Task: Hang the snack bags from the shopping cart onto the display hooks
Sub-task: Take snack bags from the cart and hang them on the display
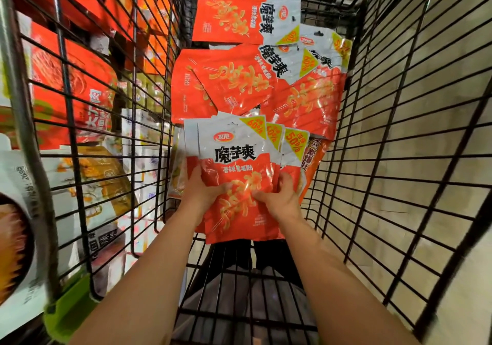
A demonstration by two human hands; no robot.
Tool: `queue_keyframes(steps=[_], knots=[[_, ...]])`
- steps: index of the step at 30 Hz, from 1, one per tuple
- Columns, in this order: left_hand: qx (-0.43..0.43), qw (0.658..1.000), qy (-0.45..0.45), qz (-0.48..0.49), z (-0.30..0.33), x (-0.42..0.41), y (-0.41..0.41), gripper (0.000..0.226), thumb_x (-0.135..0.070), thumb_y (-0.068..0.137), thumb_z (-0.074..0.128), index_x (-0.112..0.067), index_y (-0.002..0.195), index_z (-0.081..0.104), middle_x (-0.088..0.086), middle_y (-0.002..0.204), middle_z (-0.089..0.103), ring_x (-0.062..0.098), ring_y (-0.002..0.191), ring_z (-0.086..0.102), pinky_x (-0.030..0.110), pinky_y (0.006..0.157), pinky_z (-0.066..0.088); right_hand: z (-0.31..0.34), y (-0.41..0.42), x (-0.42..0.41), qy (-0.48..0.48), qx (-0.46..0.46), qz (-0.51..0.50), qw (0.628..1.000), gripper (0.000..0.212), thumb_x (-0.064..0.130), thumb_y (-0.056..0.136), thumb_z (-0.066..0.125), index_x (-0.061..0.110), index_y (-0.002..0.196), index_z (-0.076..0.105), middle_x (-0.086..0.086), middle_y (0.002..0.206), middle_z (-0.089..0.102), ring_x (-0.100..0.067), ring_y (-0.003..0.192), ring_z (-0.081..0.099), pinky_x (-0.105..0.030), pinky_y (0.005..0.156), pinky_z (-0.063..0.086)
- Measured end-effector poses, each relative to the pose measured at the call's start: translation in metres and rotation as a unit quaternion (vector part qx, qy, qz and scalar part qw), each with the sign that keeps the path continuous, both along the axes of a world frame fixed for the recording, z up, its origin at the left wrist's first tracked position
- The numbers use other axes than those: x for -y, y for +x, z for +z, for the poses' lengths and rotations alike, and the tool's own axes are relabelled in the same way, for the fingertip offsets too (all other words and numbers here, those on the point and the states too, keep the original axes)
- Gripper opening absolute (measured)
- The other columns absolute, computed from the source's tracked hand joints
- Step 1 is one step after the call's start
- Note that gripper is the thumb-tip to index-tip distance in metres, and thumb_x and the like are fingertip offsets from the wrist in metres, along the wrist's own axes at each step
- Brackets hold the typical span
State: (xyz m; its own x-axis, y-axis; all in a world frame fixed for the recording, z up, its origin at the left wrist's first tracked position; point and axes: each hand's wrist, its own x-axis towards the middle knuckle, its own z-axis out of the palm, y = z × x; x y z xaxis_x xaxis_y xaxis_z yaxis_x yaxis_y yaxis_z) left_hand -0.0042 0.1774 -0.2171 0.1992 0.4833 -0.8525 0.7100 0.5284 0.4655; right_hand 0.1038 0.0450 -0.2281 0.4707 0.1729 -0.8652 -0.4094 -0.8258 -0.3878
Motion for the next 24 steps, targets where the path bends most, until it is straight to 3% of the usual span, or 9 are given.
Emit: queue_keyframes(steps=[5,8,12,14,18,22,24], knots=[[0.004,1.000,0.028,-0.007,0.013,-0.002,0.005,0.073,-0.005,0.072,0.080,-0.012,0.134,0.042,0.001,0.117,0.057,0.021,0.108,0.056,0.036,0.088,0.047,0.013,0.005,-0.008,0.053,-0.055,-0.035,0.996,0.098,0.008,0.067,0.082,0.030,0.146,0.028,-0.001,0.132,0.056,-0.025,0.114,0.058,-0.048,0.098,0.049],[0.026,0.998,0.046,0.026,0.033,-0.008,0.009,0.065,-0.006,0.071,0.081,-0.014,0.127,0.048,0.003,0.113,0.063,0.022,0.101,0.061,0.038,0.089,0.050,0.036,0.013,-0.018,0.084,-0.061,-0.039,0.994,0.104,0.005,0.068,0.079,0.042,0.146,0.022,0.001,0.129,0.057,-0.024,0.111,0.059,-0.047,0.096,0.050],[0.092,0.991,0.056,0.079,0.062,-0.016,0.014,0.076,0.000,0.064,0.083,-0.015,0.128,0.046,0.010,0.113,0.068,0.025,0.098,0.066,0.047,0.090,0.053,0.076,0.028,-0.033,0.142,-0.029,-0.027,0.989,0.102,0.015,0.065,0.082,0.053,0.140,0.024,0.002,0.124,0.062,-0.022,0.106,0.063,-0.046,0.094,0.052],[0.119,0.987,0.060,0.092,0.077,-0.017,0.015,0.080,0.000,0.061,0.085,-0.016,0.128,0.045,0.009,0.110,0.068,0.026,0.100,0.067,0.050,0.091,0.053,0.096,0.031,-0.039,0.175,0.006,-0.019,0.984,0.101,0.021,0.064,0.083,0.049,0.142,0.025,0.005,0.131,0.056,-0.021,0.114,0.059,-0.044,0.099,0.049],[0.173,0.976,0.071,0.113,0.108,-0.014,0.013,0.078,-0.009,0.057,0.089,-0.018,0.122,0.047,0.010,0.112,0.068,0.029,0.103,0.066,0.049,0.091,0.053,0.137,0.039,-0.039,0.231,0.055,0.028,0.971,0.097,0.014,0.076,0.079,0.033,0.150,0.020,0.007,0.138,0.043,-0.016,0.124,0.049,-0.038,0.108,0.040],[0.222,0.964,0.084,0.117,0.142,-0.011,0.015,0.080,-0.006,0.058,0.086,-0.015,0.127,0.048,0.011,0.115,0.068,0.029,0.105,0.066,0.047,0.093,0.052,0.170,0.045,-0.031,0.278,0.076,0.024,0.957,0.102,0.015,0.071,0.083,0.035,0.150,0.021,0.002,0.147,0.042,-0.018,0.130,0.048,-0.046,0.110,0.039],[0.240,0.958,0.082,0.133,0.162,-0.008,0.016,0.076,0.001,0.061,0.082,-0.014,0.128,0.049,0.010,0.111,0.070,0.025,0.097,0.069,0.043,0.086,0.056,0.186,0.048,-0.028,0.303,0.074,0.007,0.950,0.100,0.016,0.068,0.084,0.040,0.146,0.027,0.006,0.146,0.044,-0.016,0.130,0.048,-0.047,0.110,0.039]])
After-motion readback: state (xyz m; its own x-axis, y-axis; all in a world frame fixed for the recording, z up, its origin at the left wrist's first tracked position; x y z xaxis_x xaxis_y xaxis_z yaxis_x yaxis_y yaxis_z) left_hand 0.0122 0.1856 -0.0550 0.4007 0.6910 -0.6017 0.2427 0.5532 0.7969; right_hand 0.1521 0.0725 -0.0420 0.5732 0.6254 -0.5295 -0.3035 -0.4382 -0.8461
